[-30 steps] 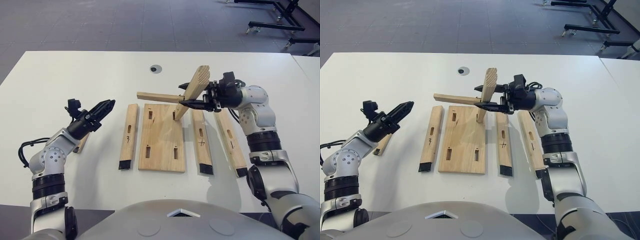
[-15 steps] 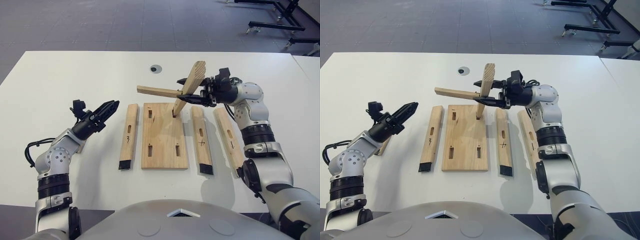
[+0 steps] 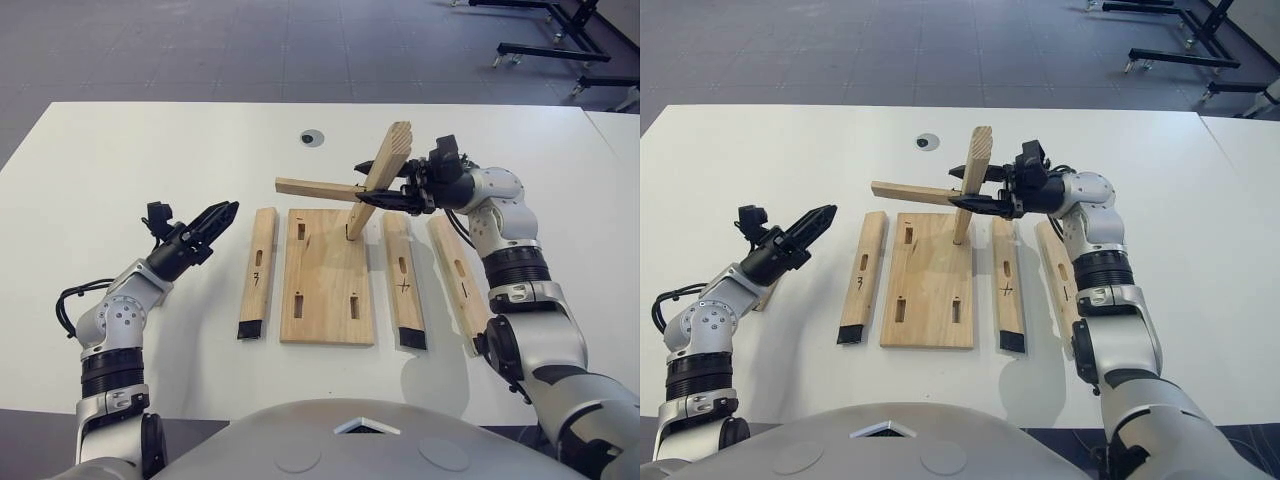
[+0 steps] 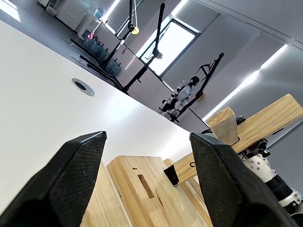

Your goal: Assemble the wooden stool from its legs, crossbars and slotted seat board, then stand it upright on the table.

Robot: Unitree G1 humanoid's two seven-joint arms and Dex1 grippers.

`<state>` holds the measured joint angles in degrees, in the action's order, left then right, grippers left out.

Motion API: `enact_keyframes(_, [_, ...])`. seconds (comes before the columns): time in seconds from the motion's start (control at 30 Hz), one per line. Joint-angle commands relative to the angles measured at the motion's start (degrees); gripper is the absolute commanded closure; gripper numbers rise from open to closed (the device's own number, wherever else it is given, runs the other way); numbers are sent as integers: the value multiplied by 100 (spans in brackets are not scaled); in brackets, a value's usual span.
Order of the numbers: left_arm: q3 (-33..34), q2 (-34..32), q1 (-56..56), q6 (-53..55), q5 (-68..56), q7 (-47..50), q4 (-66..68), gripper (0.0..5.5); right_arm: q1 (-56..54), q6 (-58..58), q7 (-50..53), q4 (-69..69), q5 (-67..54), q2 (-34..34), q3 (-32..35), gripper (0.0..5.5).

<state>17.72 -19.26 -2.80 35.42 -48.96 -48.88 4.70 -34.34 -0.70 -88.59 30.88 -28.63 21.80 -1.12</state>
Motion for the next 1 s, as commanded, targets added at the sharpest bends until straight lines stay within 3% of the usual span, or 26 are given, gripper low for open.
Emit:
enact_keyframes(0.03, [0,23,-24,-63,46,11,15,229,-11,80,135,115,237,38,-60,345])
enact_keyframes(0.1, [-1,35,-14,-101,67,-5,57,229,-58,64,261,161,292,26,-54,345])
enact_keyframes(0.13, [-2,44,-6,-121,78,-6,72,229,-100,81,325,176,307,28,-42,308])
enact_keyframes(0.63, [-6,148,76,-228,111,-4,102,229,-597,137,1182,-140,-160,-6,957,71])
enact_keyframes(0.87, [76,180,127,-217,74,20,70,229,-452,-175,2716,-969,-228,-336,1402,71])
enact_keyframes(1.0, [160,108,220,-218,107,99,-70,229,5,-261,4269,-1772,92,-556,1637,71])
